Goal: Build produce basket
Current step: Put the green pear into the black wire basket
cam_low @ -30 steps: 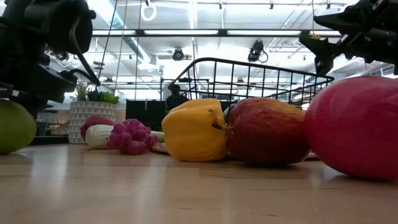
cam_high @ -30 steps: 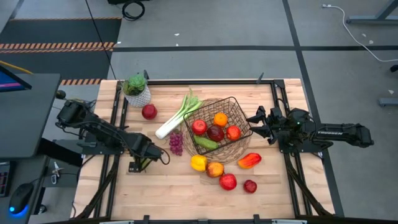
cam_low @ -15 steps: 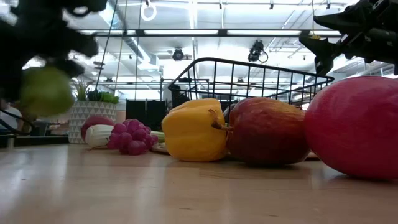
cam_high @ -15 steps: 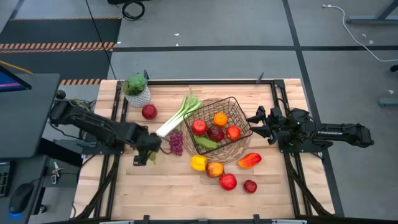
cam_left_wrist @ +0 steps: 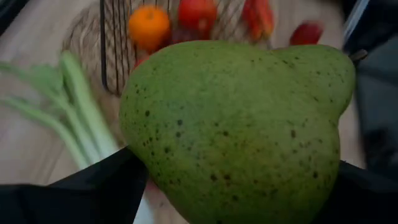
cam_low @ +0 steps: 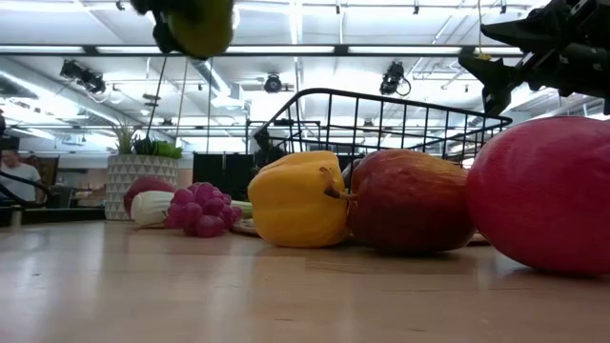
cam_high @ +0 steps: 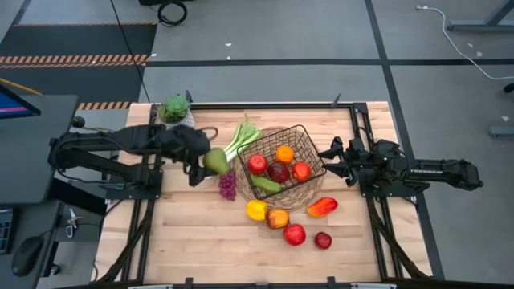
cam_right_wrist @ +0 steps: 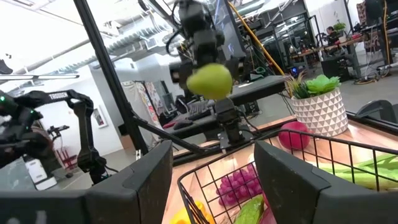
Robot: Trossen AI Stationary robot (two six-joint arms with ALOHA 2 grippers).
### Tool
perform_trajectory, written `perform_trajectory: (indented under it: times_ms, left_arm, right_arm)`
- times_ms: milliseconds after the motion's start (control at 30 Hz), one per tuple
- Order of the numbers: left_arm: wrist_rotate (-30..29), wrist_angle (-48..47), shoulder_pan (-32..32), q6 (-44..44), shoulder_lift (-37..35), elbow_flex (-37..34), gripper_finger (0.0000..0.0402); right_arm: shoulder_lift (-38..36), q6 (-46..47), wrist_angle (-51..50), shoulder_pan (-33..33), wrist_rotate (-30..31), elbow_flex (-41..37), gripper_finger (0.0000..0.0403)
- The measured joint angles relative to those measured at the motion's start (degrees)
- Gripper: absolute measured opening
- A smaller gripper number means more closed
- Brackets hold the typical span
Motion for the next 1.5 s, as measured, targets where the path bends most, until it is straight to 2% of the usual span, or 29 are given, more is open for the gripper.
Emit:
perform_trajectory:
  times_ms: [200, 367, 533, 733, 1100, 1167, 1300, 1500]
  left_arm:
    - [6.77, 10.05, 2.43, -9.56, 0.03, 1.17, 0.0345]
    - [9.99, 18.47, 2.36, -13.04, 0.06, 1.17, 0.0345]
    - [14.05, 26.35, 1.27, -10.62, 0.06, 1.19, 0.0346]
    - [19.52, 30.90, -0.09, -6.63, 0.06, 1.19, 0.0346]
    - [19.67, 31.89, -0.09, -6.61, 0.17, 1.19, 0.0346]
    - [19.42, 30.43, -0.09, -1.01, 0.19, 1.19, 0.0346]
    - [17.20, 24.44, -0.09, 19.49, 0.19, 1.19, 0.0346]
    - [8.92, 18.19, -0.07, 44.57, 0.21, 1.19, 0.0346]
  right_arm:
    - [0.01, 0.00, 0.00, 0.02, 0.00, -0.02, 0.0231]
    - [-0.01, 0.00, -0.01, 0.01, 0.00, 0.00, 0.0231]
    - [0.01, 0.00, -0.01, 0.00, 0.00, -0.02, 0.0231]
    - [0.01, 0.00, -0.01, 0.00, 0.00, 0.00, 0.0231]
    - [0.01, 0.00, -0.01, 0.01, 0.00, -0.01, 0.0231]
    - [0.01, 0.00, -0.01, 0.01, 0.00, 0.00, 0.0231]
    - [0.01, 0.00, -0.01, 0.00, 0.00, -0.01, 0.0231]
    - [0.01, 0.00, -0.01, 0.00, 0.00, -0.02, 0.0231]
